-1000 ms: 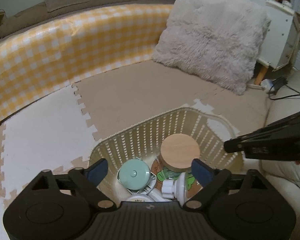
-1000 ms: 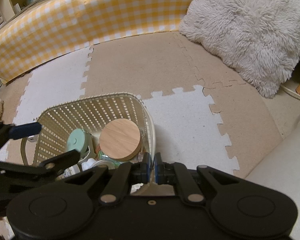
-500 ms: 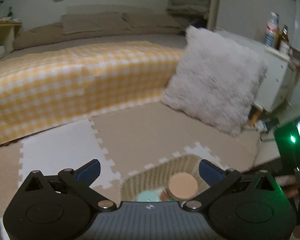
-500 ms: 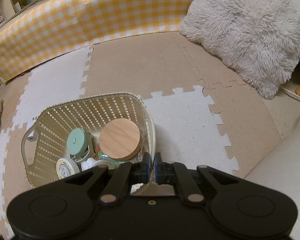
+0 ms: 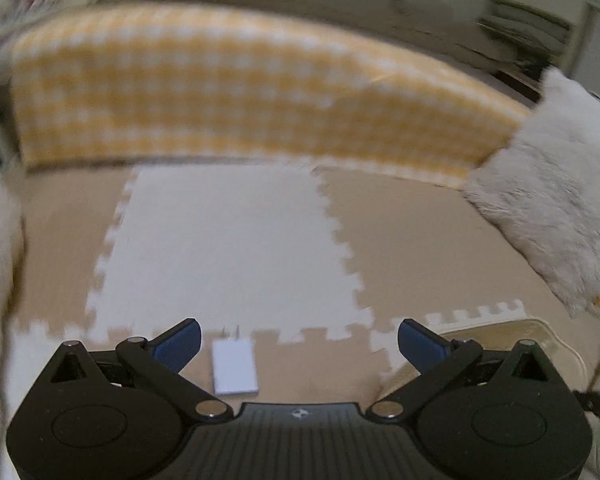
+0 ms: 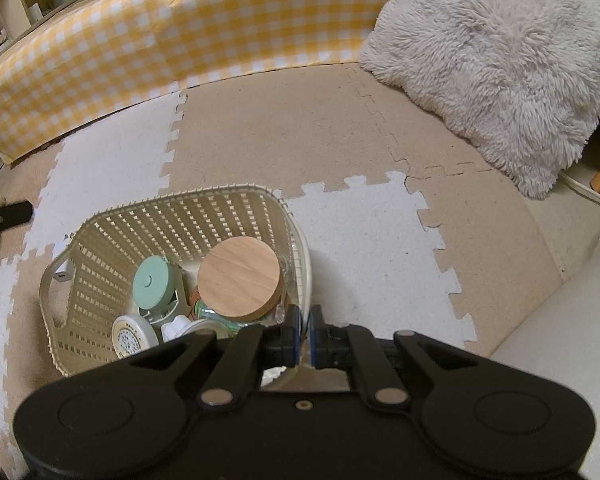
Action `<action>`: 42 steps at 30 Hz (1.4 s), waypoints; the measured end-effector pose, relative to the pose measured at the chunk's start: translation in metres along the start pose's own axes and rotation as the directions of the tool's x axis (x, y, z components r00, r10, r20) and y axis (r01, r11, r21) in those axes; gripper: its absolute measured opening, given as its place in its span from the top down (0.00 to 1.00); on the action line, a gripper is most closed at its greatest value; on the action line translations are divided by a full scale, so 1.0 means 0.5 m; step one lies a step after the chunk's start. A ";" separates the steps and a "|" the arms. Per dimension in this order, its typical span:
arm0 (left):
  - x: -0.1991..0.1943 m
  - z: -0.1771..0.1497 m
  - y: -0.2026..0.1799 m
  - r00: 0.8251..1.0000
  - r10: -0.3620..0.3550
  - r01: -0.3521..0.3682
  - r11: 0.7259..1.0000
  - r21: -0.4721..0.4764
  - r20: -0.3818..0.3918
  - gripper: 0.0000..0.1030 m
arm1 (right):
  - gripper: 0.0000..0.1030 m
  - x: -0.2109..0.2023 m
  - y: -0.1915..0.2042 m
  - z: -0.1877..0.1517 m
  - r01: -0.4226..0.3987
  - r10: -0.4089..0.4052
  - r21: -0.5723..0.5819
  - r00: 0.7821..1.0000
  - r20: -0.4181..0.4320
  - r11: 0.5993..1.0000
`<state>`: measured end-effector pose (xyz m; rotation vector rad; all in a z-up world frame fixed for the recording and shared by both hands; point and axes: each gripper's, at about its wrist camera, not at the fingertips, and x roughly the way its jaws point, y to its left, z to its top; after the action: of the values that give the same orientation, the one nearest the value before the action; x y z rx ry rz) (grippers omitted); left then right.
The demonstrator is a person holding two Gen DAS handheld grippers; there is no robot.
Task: Organize rigid objects
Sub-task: 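Move the left tool to the white USB charger and close on it, then carry the charger with the left tool into the basket and open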
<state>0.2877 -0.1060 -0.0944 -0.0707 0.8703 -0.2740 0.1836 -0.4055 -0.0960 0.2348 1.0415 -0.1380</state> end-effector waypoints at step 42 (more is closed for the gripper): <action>0.013 0.022 -0.021 0.996 -0.071 0.074 0.996 -0.051 0.063 0.65 | 0.95 -0.001 0.002 0.003 0.004 -0.004 -0.010 1.000 -0.001 1.000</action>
<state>0.2978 -0.1184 -0.0904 -0.1593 0.8149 -0.3149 0.1850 -0.4049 -0.0949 0.2240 1.0435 -0.1364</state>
